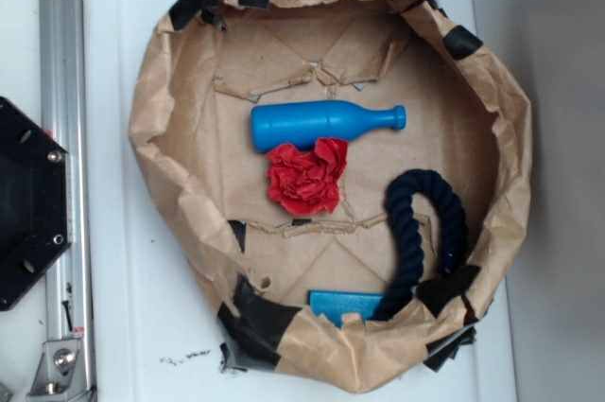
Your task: Grab the red paper.
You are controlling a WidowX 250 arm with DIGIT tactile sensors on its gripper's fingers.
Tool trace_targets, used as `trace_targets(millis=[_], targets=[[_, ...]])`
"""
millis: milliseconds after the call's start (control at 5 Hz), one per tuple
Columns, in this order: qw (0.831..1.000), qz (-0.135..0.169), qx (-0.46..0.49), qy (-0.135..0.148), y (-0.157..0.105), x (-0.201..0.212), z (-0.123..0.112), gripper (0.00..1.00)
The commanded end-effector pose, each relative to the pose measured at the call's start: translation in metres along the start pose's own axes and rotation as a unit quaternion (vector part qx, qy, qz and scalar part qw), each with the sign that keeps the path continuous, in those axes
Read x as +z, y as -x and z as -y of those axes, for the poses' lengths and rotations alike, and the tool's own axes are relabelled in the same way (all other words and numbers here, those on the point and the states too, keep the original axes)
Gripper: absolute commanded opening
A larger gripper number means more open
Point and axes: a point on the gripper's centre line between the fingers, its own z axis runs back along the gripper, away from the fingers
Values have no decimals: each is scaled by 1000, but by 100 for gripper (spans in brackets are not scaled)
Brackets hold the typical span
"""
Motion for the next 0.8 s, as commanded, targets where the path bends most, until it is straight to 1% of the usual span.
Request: trace_targets(millis=[0, 200, 400, 600], targets=[[1000, 0, 0, 0, 0, 0, 0, 100], [996, 34, -13, 79, -36, -23, -26, 100], [992, -6, -63, 110, -77, -50, -53, 100], [995, -2, -40, 97, -106, -62, -82, 100]])
